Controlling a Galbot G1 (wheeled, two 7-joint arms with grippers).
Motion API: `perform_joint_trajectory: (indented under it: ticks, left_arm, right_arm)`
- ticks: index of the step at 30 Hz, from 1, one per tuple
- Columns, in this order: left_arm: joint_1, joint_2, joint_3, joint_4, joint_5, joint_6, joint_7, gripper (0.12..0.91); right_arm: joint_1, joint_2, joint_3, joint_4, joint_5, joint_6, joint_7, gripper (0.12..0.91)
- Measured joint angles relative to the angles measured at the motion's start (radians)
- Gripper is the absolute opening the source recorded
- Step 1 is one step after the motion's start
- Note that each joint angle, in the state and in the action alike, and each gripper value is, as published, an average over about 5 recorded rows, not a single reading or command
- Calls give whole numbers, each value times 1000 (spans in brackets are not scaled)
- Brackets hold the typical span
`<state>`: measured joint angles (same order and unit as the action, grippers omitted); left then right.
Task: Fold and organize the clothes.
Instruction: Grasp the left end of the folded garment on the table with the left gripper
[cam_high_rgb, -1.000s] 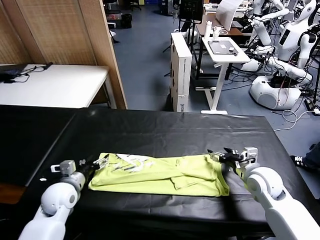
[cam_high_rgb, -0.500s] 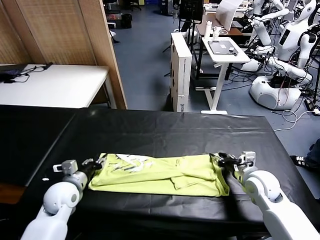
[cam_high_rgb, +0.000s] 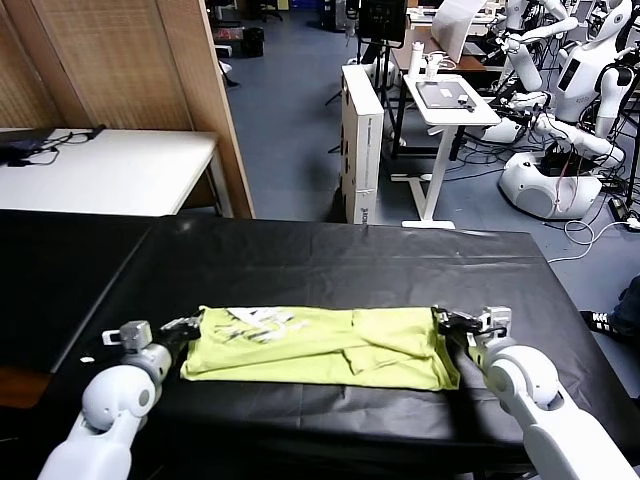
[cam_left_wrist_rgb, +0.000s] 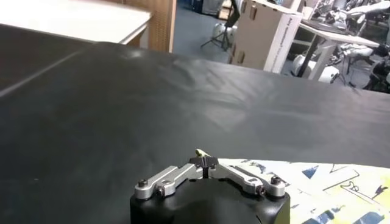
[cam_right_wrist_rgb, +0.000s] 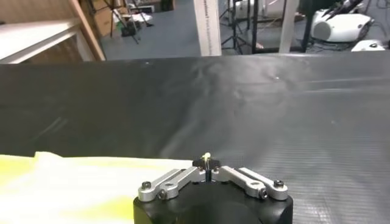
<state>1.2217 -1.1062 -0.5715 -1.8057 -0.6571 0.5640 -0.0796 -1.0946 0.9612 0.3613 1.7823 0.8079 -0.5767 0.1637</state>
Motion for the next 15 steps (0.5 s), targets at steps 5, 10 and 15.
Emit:
perform_joint_trajectory:
  ticks: [5, 10, 15]
  left_arm:
    - [-4, -2, 1, -2, -3, -2, -1, 154]
    - [-10, 1, 2, -1, -2, -2, 0, 379]
    - [1, 27, -12, -7, -38, 36, -1, 682]
  right_arm:
    - [-2, -6, 9, 13, 1, 15, -35, 379]
    - [-17, -24, 24, 37, 7, 55, -72, 698]
    - [-57, -60, 53, 94, 55, 111, -101, 890]
